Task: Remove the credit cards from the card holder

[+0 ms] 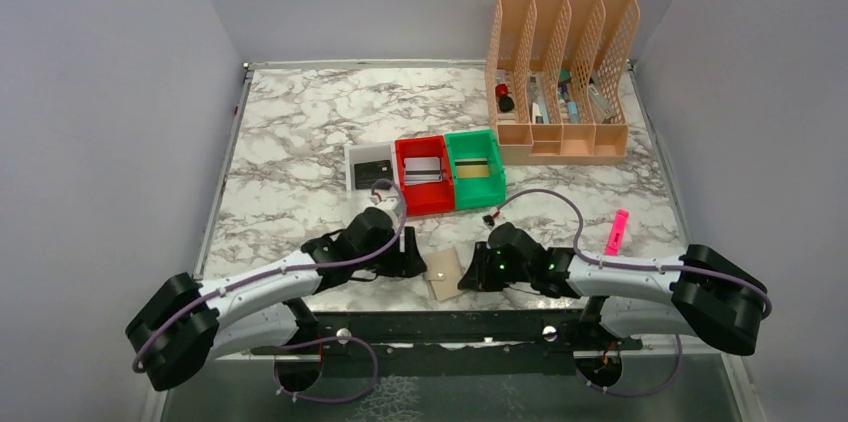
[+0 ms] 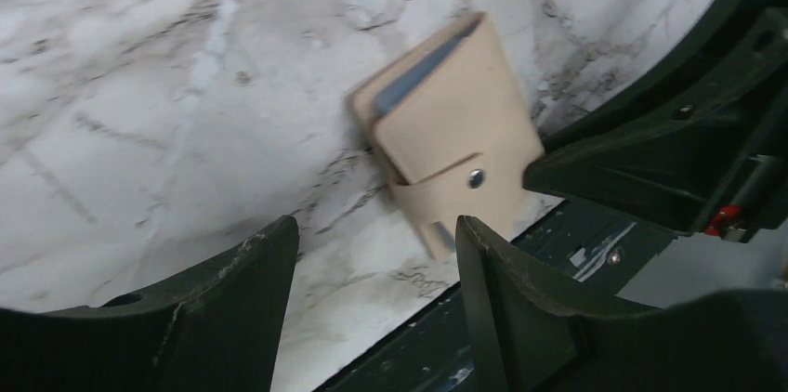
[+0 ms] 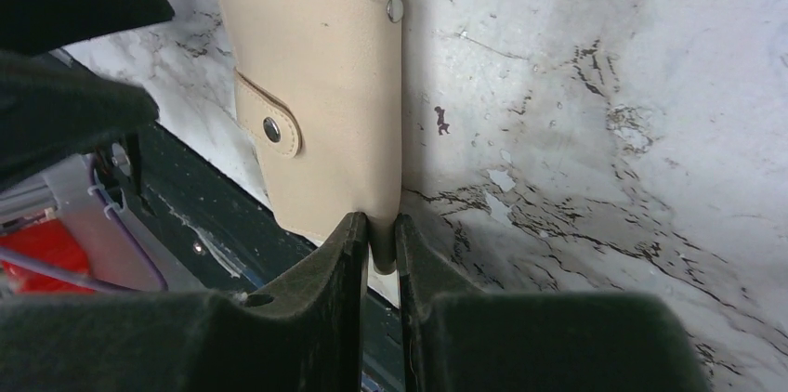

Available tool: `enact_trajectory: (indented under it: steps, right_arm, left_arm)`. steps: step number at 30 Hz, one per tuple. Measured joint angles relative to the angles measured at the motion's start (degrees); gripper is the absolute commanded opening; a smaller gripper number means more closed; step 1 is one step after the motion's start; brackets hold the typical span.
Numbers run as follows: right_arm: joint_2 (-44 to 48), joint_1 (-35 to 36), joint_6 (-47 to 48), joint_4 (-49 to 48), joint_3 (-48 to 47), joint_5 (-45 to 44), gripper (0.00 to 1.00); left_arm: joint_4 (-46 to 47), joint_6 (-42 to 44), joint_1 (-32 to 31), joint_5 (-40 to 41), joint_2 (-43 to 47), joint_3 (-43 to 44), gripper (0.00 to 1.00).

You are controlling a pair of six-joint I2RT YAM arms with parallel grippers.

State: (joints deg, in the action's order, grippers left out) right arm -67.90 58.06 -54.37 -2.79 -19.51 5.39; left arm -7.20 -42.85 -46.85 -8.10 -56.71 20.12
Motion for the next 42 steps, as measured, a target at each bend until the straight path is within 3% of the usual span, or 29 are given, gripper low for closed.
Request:
enact_trajectory:
  steps: [12,22,28,35,39,42]
  right_arm:
    - [-0.5,0.0,-1.2,-1.2,0.0,0.0,0.2]
    - [-2.4,0.0,-2.4,-4.7,0.6,0.0,0.2]
    - [-2.1,0.0,-2.6,-6.6,1.8,0.1,0.2]
    - [-1.4,0.0,-2.7,-7.8,2.8,-0.2,0.19]
    - [-1.2,0.0,-2.7,-7.6,2.8,-0.4,0.19]
    - [0.3,0.2,-2.9,-7.3,3.3,-1.5,0.19]
  left_arm:
    - [1.0,-0.5,-14.8,11.4,-15.4,12.6,0.52]
    - [-0.3,0.3,-19.2,18.4,-21.3,15.3,0.51]
    - [-1.4,0.9,-21.0,23.7,-25.6,18.4,0.37]
    - [1.4,-1.7,-21.8,27.2,-24.4,15.4,0.14]
    - [2.0,-2.2,-21.9,27.4,-23.5,14.8,0.1]
    - [3.4,-2.8,-21.9,27.3,-22.1,13.4,0.0]
